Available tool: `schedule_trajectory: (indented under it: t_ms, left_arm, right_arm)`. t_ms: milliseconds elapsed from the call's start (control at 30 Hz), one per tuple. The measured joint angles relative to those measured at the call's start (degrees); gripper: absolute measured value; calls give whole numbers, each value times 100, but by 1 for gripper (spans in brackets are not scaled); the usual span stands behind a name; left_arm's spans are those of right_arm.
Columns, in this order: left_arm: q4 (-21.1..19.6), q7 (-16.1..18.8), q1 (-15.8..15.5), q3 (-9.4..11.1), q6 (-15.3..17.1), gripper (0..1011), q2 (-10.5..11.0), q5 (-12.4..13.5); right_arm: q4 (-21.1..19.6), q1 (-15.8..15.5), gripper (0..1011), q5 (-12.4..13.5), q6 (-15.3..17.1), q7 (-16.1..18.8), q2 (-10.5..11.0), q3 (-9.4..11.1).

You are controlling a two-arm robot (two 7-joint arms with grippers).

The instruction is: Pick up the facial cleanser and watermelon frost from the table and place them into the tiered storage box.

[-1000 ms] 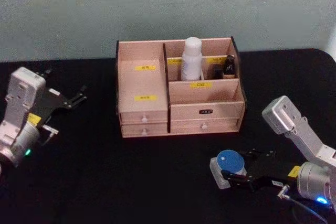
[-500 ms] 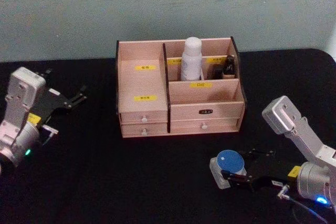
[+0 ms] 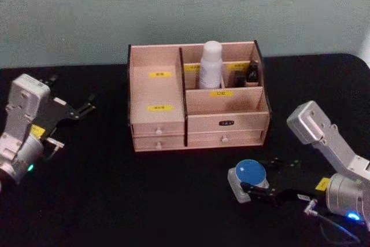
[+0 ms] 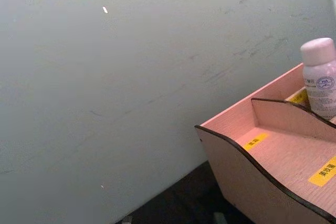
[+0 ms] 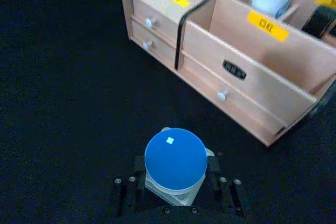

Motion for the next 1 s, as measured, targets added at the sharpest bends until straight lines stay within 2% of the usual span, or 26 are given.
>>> schedule_trajectory:
  t_ms: [267,433,533,633,667,767,800,833,1000]
  left_arm:
    - [0,0,0,0,0,1001,0,0]
    - [0,0,0,0,0,1001,0,0]
    - [0,0,0,0,0,1001,0,0]
    - [0,0,0,0,0,1001,0,0]
    - [0,0,0,0,0,1001,0,0]
    - [0,0,0,0,0,1001,0,0]
    - [0,0,0,0,0,1001,0,0]
    - [0,0,0,0,0,1001,0,0]
    - [0,0,0,0,0,1001,0,0]
  right_arm:
    - [-333,138,701,41,-6,106,103,92]
    - [-477,414,701,88,3,192,120,102]
    - [-487,702,701,98,-18,254,75,44]
    - [-340,1117,701,73,-98,325,-63,-121]
    - [-340,1117,701,73,-98,325,-63,-121]
    - [-40,1592,701,-21,-201,381,-277,-350]
    - [-40,1592,701,-21,-201,381,-277,-350]
    - [245,1933,701,-91,-284,440,-455,-532]
    - [693,2329,701,-147,-392,502,-726,-739]
